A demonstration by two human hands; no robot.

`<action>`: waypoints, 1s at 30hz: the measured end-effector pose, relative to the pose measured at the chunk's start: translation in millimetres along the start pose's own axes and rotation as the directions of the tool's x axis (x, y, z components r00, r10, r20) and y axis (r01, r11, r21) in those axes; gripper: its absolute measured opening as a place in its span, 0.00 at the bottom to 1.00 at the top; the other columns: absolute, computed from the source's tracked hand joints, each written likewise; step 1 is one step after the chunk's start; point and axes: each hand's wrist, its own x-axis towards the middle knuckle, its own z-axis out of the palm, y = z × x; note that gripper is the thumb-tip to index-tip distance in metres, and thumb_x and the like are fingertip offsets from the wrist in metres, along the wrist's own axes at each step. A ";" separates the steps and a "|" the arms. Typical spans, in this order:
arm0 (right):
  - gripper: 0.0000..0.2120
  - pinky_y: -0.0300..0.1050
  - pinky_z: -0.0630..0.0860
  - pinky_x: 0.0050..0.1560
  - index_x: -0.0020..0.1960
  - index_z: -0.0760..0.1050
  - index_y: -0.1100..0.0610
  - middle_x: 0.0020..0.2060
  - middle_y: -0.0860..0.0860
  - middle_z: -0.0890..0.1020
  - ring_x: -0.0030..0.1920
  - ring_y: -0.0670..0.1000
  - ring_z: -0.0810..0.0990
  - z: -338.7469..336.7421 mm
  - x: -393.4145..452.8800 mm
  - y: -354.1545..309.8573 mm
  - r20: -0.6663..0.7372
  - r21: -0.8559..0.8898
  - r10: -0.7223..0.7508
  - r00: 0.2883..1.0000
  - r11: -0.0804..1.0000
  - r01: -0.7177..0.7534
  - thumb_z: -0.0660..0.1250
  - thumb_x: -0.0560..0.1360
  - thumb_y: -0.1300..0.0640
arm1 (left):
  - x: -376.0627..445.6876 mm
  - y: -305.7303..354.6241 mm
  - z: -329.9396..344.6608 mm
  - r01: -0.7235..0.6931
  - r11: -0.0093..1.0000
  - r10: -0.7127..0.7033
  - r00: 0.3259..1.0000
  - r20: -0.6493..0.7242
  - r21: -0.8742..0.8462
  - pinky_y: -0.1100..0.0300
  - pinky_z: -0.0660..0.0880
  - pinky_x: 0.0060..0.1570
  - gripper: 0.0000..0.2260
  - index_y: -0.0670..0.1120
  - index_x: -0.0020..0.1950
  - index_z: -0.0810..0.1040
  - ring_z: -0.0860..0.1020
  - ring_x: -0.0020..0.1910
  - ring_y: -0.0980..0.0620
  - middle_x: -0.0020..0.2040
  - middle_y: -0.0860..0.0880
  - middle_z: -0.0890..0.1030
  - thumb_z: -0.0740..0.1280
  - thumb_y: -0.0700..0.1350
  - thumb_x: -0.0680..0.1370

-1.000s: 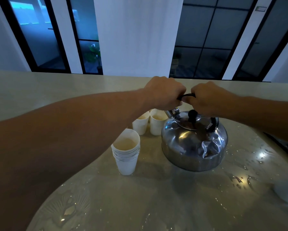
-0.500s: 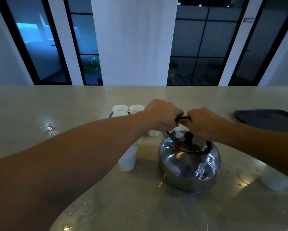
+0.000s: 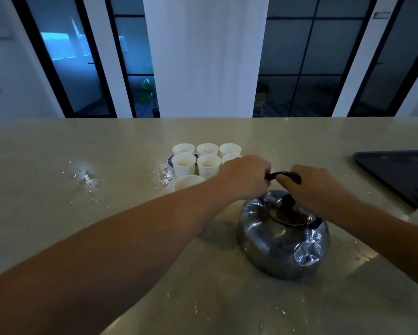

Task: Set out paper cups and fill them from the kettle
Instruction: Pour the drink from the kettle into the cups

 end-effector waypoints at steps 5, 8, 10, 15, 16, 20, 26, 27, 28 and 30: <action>0.18 0.44 0.65 0.32 0.41 0.71 0.53 0.34 0.52 0.77 0.34 0.50 0.75 -6.1 -3.0 -1.1 0.034 -0.108 0.018 0.999 0.994 -0.014 0.58 0.80 0.40 | -44.5 -17.2 -23.3 0.059 0.898 -0.134 0.981 -0.143 -0.437 0.63 0.75 0.45 0.14 0.56 0.61 0.79 0.77 0.46 0.59 0.50 0.58 0.80 0.65 0.43 0.78; 0.21 0.51 0.73 0.50 0.58 0.73 0.51 0.52 0.53 0.80 0.53 0.55 0.77 -12.1 -4.6 -4.5 -0.007 -0.348 -0.068 0.998 0.935 0.062 0.56 0.79 0.35 | -84.2 -39.1 -36.5 0.026 0.824 -0.272 0.894 -0.356 -0.566 0.74 0.70 0.42 0.16 0.55 0.56 0.82 0.77 0.49 0.60 0.50 0.58 0.80 0.65 0.37 0.76; 0.24 0.59 0.66 0.65 0.67 0.70 0.50 0.67 0.55 0.73 0.68 0.59 0.69 -16.1 -6.3 -13.7 -0.078 -0.334 -0.138 0.987 0.937 0.105 0.58 0.78 0.36 | -107.6 -56.1 -35.4 0.058 0.798 -0.378 0.824 -0.423 -0.600 0.72 0.69 0.44 0.21 0.55 0.53 0.82 0.75 0.51 0.61 0.53 0.58 0.80 0.62 0.32 0.73; 0.18 0.49 0.62 0.65 0.64 0.73 0.48 0.66 0.50 0.73 0.67 0.53 0.68 -5.0 -11.0 -48.8 -0.165 -0.053 -0.274 0.947 0.962 0.269 0.63 0.77 0.43 | -139.4 -85.5 -1.9 0.129 0.698 -0.591 0.659 -0.465 -0.705 0.63 0.70 0.52 0.29 0.57 0.57 0.74 0.72 0.59 0.57 0.59 0.56 0.76 0.62 0.28 0.65; 0.16 0.43 0.64 0.61 0.63 0.74 0.47 0.63 0.47 0.74 0.63 0.50 0.70 1.2 -12.6 -55.4 -0.154 0.005 -0.287 0.945 0.957 0.291 0.64 0.77 0.44 | -142.5 -87.4 6.1 0.129 0.661 -0.611 0.664 -0.430 -0.739 0.67 0.69 0.53 0.30 0.57 0.60 0.71 0.71 0.61 0.58 0.62 0.55 0.74 0.64 0.28 0.66; 0.12 0.41 0.71 0.52 0.60 0.76 0.47 0.56 0.43 0.76 0.52 0.44 0.75 36.8 -17.1 -82.2 -0.053 0.159 -0.346 0.937 0.923 0.350 0.67 0.78 0.48 | -142.0 -91.5 40.6 0.185 0.516 -0.577 0.797 -0.179 -0.837 0.79 0.69 0.48 0.43 0.56 0.74 0.57 0.71 0.63 0.57 0.67 0.52 0.70 0.73 0.29 0.67; 0.13 0.40 0.70 0.57 0.64 0.78 0.48 0.62 0.43 0.79 0.52 0.40 0.72 75.2 -15.0 -105.8 -0.015 0.204 -0.396 0.918 0.898 0.390 0.66 0.80 0.53 | -118.9 -87.6 64.9 0.081 0.504 -0.527 0.818 -0.232 -0.860 0.47 0.74 0.65 0.41 0.50 0.71 0.60 0.74 0.66 0.47 0.68 0.46 0.72 0.78 0.46 0.64; 0.12 0.37 0.68 0.56 0.63 0.79 0.48 0.62 0.43 0.80 0.52 0.40 0.72 75.4 -13.8 -107.5 -0.020 0.218 -0.371 0.929 0.905 0.366 0.65 0.80 0.54 | -117.1 -87.0 64.4 0.080 0.506 -0.529 0.815 -0.236 -0.859 0.46 0.74 0.65 0.40 0.50 0.71 0.62 0.74 0.65 0.47 0.67 0.47 0.74 0.79 0.46 0.64; 0.12 0.36 0.68 0.55 0.62 0.80 0.49 0.61 0.43 0.80 0.53 0.40 0.73 74.8 -13.5 -108.5 -0.032 0.245 -0.341 0.940 0.909 0.338 0.65 0.81 0.54 | -115.4 -86.3 63.0 0.086 0.510 -0.534 0.812 -0.237 -0.856 0.46 0.75 0.64 0.40 0.50 0.71 0.62 0.75 0.64 0.49 0.67 0.49 0.75 0.80 0.46 0.65; 0.11 0.30 0.68 0.52 0.60 0.81 0.50 0.58 0.43 0.81 0.52 0.40 0.75 75.3 -15.9 -106.7 -0.072 0.340 -0.260 0.963 0.901 0.268 0.64 0.81 0.54 | -112.4 -84.0 58.3 0.128 0.535 -0.543 0.809 -0.223 -0.835 0.53 0.77 0.61 0.39 0.54 0.71 0.63 0.77 0.60 0.54 0.65 0.53 0.76 0.81 0.45 0.66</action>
